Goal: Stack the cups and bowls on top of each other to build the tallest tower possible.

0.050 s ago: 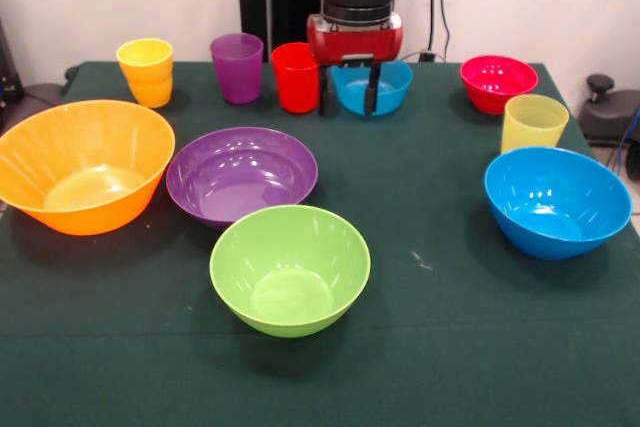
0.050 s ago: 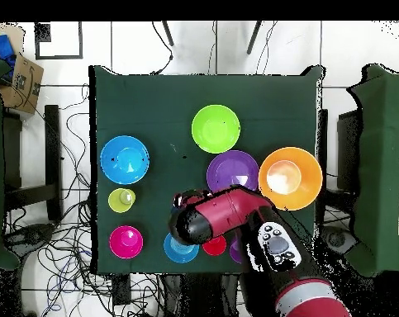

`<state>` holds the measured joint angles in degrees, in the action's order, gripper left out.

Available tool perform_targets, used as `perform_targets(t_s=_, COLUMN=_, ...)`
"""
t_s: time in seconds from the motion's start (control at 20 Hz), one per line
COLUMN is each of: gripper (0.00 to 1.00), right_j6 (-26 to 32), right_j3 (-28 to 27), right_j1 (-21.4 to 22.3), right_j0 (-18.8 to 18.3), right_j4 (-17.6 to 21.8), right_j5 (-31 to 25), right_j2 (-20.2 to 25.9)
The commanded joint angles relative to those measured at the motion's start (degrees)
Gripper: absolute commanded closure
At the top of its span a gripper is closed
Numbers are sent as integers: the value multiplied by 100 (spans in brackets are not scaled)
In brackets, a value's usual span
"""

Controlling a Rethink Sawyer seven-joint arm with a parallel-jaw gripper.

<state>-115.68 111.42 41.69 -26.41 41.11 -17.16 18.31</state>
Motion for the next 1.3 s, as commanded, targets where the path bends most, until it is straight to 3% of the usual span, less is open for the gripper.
perform_targets(t_s=0.05, gripper=0, right_j6=640, right_j3=-349, right_j1=101, right_j0=-294, right_j4=263, right_j5=-351, right_j2=275)
perform_targets(t_s=0.95, gripper=0, right_j6=1033, right_j3=-507, right_j1=-10, right_j0=-854, right_j4=353, right_j5=-485, right_j2=661)
perform_targets(t_s=1.15, gripper=0, right_j6=1139, right_j3=-767, right_j1=-245, right_j0=-934, right_j4=429, right_j5=-521, right_j2=747)
perform_targets(t_s=1.3, gripper=0, right_j6=973, right_j3=-1025, right_j1=-738, right_j0=-877, right_j4=596, right_j5=-270, right_j2=702)
